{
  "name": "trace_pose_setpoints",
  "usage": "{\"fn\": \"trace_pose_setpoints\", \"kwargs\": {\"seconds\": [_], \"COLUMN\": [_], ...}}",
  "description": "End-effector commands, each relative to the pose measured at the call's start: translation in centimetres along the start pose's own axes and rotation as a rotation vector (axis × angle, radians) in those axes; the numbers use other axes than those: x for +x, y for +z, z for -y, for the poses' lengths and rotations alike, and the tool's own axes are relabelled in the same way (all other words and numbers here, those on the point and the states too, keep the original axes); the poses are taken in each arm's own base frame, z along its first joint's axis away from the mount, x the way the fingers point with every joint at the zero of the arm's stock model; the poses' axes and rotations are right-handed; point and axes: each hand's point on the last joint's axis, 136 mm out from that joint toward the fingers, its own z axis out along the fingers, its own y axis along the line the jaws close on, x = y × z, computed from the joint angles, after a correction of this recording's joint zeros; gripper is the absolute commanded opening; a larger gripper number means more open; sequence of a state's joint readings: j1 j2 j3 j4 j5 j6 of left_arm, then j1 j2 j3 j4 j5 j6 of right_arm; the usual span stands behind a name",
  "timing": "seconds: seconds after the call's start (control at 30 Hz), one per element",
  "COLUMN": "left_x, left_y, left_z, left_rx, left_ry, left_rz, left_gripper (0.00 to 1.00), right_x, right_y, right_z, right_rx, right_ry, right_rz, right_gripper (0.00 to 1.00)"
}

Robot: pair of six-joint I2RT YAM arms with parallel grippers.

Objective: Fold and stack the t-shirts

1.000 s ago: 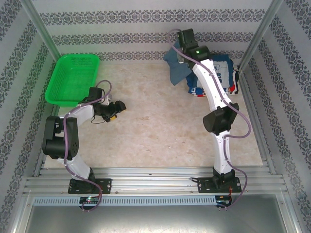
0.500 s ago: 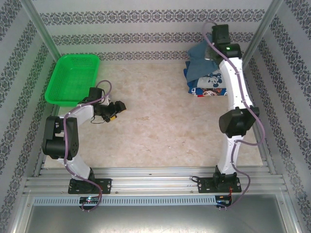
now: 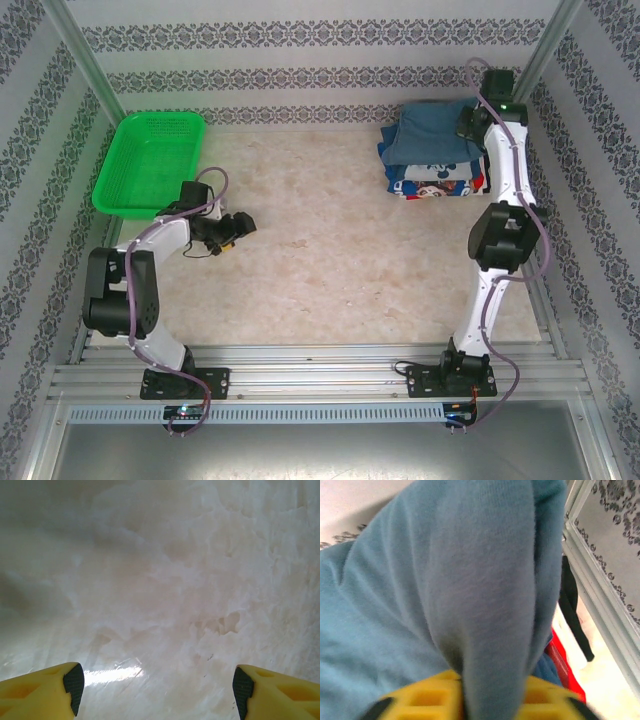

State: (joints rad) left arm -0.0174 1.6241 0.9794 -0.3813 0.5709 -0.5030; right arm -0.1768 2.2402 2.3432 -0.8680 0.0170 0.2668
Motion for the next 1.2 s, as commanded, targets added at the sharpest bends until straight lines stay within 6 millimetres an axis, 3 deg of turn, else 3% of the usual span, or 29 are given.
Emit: {"fn": "trace_pose_setpoints", "kwargs": {"seconds": [0.0,0.1,0.23,0.37,0.57,0.67,0.73,0.8,0.87,0.93,1.1,1.17], "left_x": [1.1,1.4,1.0,0.0,-1.0,-1.3,-1.8,-2.6,-3.5,-4.3,-5.7,-6.5], "left_y": [-1.2,-1.8,-2.9,-3.7,-4.3,-4.9,-5.7,-7.1,-8.9,-10.8,-12.3,-12.3], "left_z": [-1.0,-0.9,-0.1,1.0,1.9,2.6,3.7,4.8,5.7,5.5,0.2,-2.4], "left_rx": [-0.054,-0.061,-0.055,-0.035,-0.021,0.001,0.035,0.065,0.081,0.049,-0.159,-0.24], "left_ry": [0.013,0.014,0.026,0.033,0.048,0.066,0.097,0.143,0.2,0.245,0.298,0.309], "left_rz": [-0.02,-0.027,-0.002,0.028,0.058,0.077,0.107,0.168,0.264,0.375,0.558,0.632], "left_gripper": [0.8,0.81,0.84,0.86,0.88,0.9,0.91,0.94,0.97,1.0,1.0,1.0], "right_x": [-1.6,-3.4,-5.6,-5.2,-4.8,-3.1,-0.7,2.3,6.2,11.3,24.6,26.6], "right_y": [2.0,1.8,-1.2,-3.2,-8.4,-10.6,-11.8,-12.9,-14.3,-15.4,-13.3,-13.2], "right_z": [1.4,2.8,3.8,5.3,7.6,8.6,8.5,7.1,5.7,4.6,4.8,4.7], "right_rx": [0.011,-0.008,0.055,0.115,0.154,0.128,0.069,-0.023,-0.094,-0.134,-0.128,-0.127], "right_ry": [0.036,0.117,0.102,0.118,0.191,0.226,0.25,0.223,0.19,0.149,0.093,0.01], "right_rz": [0.036,0.062,0.155,0.179,0.332,0.373,0.34,0.316,0.319,0.31,0.233,0.332], "right_gripper": [0.57,0.7,0.98,0.98,0.98,0.98,0.98,0.98,0.98,0.98,0.98,0.98]}}
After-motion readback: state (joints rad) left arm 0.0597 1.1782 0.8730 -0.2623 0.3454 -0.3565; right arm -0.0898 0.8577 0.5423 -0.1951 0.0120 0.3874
